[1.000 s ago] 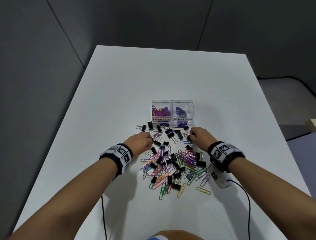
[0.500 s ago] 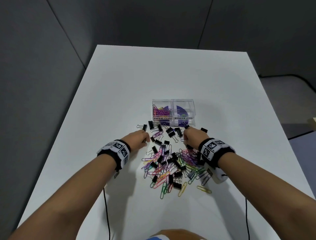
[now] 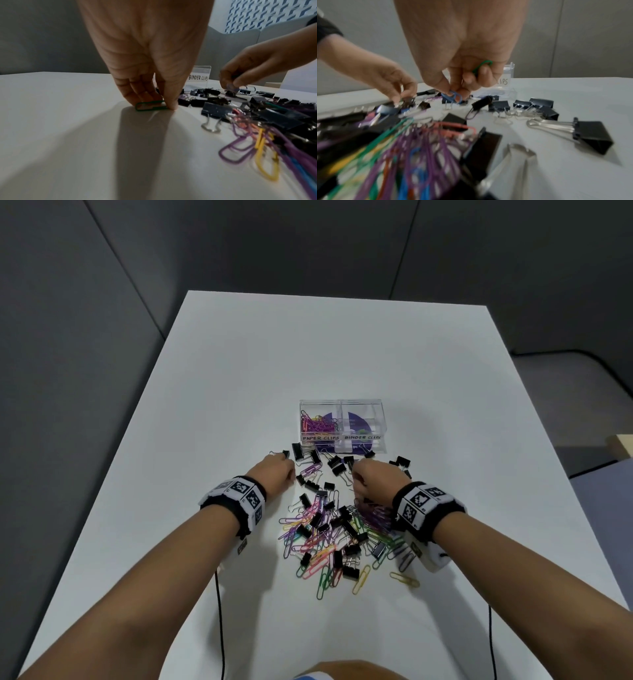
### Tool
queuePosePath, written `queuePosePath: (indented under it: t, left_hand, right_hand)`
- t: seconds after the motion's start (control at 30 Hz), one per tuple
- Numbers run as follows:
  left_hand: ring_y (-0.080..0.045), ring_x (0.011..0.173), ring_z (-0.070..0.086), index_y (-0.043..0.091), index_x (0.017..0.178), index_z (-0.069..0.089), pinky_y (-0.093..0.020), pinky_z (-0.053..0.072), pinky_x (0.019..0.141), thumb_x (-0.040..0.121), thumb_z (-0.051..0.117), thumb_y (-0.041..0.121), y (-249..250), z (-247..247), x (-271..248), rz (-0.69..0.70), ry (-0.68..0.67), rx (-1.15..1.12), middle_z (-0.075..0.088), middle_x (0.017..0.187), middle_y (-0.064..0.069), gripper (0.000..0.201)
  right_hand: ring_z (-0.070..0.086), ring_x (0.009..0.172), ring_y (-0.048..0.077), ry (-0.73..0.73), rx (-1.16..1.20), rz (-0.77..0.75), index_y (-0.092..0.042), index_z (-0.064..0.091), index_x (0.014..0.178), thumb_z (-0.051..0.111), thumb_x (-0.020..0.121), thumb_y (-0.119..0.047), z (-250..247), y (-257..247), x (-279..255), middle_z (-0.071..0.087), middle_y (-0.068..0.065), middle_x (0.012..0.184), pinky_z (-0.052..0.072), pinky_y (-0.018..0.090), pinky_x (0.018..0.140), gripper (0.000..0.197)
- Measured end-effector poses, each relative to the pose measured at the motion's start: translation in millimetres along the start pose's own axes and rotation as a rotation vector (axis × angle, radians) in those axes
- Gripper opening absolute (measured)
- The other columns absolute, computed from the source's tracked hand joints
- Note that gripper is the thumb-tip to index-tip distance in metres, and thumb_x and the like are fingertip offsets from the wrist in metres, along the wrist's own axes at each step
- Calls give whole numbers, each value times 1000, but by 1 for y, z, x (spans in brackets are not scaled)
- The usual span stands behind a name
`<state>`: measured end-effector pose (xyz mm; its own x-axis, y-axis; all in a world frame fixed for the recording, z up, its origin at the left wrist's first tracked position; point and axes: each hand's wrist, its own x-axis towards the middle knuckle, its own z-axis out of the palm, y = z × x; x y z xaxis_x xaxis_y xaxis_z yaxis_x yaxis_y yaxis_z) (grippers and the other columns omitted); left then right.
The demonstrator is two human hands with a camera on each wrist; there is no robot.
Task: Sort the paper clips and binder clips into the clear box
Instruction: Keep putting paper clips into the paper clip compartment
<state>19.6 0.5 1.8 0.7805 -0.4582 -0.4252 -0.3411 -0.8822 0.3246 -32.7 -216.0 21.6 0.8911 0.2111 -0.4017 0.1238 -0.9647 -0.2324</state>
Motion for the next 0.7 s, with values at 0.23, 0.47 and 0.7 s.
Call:
queuePosePath:
  t: [0.23, 0.47, 0.7]
  left_hand:
    - [-21, 82, 50, 14, 101, 44, -28, 39, 71, 96, 36, 3, 21, -16, 8, 19, 64, -61, 55, 95, -7, 15]
    - [-31, 100, 58, 5, 113, 48, -35, 45, 80, 93, 42, 4, 45, -9, 25, -29, -14, 36, 55, 116, -15, 21]
    - [-29, 90, 63, 4, 104, 55, -36, 51, 71, 91, 48, 22, 45, -8, 28, -25, 11, 180, 64, 102, -14, 24]
  right_hand:
    - [56, 73, 29, 126, 200, 286, -6, 47, 121, 36, 96, -11, -25, 27, 3, 61, 12, 85, 40, 32, 62, 28]
    - [57, 81, 28, 44, 149, 304, -5, 55, 94, 33, 96, -24, -14, 16, 12, 63, 12, 96, 41, 32, 69, 29]
    - [57, 76, 26, -48, -128, 271, -4, 59, 96, 51, 92, -29, -9, 10, 15, 65, 10, 100, 40, 29, 65, 26]
